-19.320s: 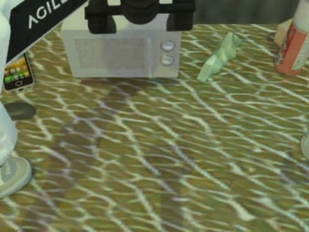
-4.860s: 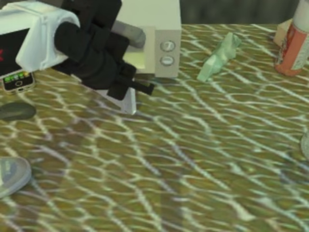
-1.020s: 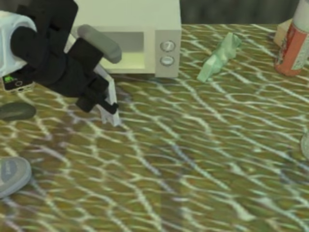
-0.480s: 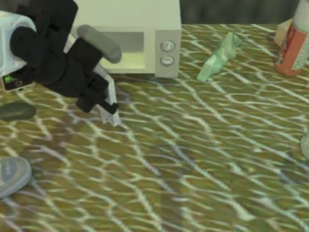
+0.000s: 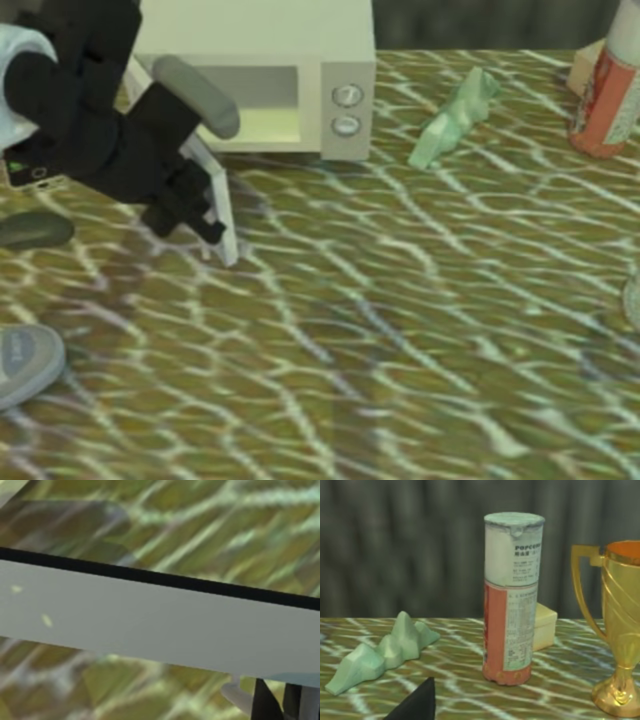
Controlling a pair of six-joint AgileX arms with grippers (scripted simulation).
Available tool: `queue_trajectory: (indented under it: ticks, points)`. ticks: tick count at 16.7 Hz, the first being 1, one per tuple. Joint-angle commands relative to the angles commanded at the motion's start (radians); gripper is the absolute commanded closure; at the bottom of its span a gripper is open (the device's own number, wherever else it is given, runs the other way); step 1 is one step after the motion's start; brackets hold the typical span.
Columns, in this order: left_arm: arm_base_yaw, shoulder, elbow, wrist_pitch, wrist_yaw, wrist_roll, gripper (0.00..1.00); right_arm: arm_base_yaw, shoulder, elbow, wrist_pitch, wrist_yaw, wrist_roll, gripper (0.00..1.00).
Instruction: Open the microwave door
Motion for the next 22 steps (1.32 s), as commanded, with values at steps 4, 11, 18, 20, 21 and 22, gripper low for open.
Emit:
queue_trajectory:
  ticks: [4,11,18,20,21,22]
  points:
    - [0.040,-0.016,-0.012,-0.024,0.043,0.092,1.00,0.000,0.000,0.000,0.000,0.000,0.000,0.00]
    - [0.046,-0.022,-0.011,-0.024,0.049,0.103,1.00,0.000,0.000,0.000,0.000,0.000,0.000,0.00]
    - [0.046,-0.022,-0.011,-0.024,0.049,0.103,1.00,0.000,0.000,0.000,0.000,0.000,0.000,0.00]
    - [0.046,-0.022,-0.011,-0.024,0.049,0.103,1.00,0.000,0.000,0.000,0.000,0.000,0.000,0.00]
    - [0.046,-0.022,-0.011,-0.024,0.049,0.103,1.00,0.000,0.000,0.000,0.000,0.000,0.000,0.00]
    - [0.046,-0.022,-0.011,-0.024,0.049,0.103,1.00,0.000,0.000,0.000,0.000,0.000,0.000,0.00]
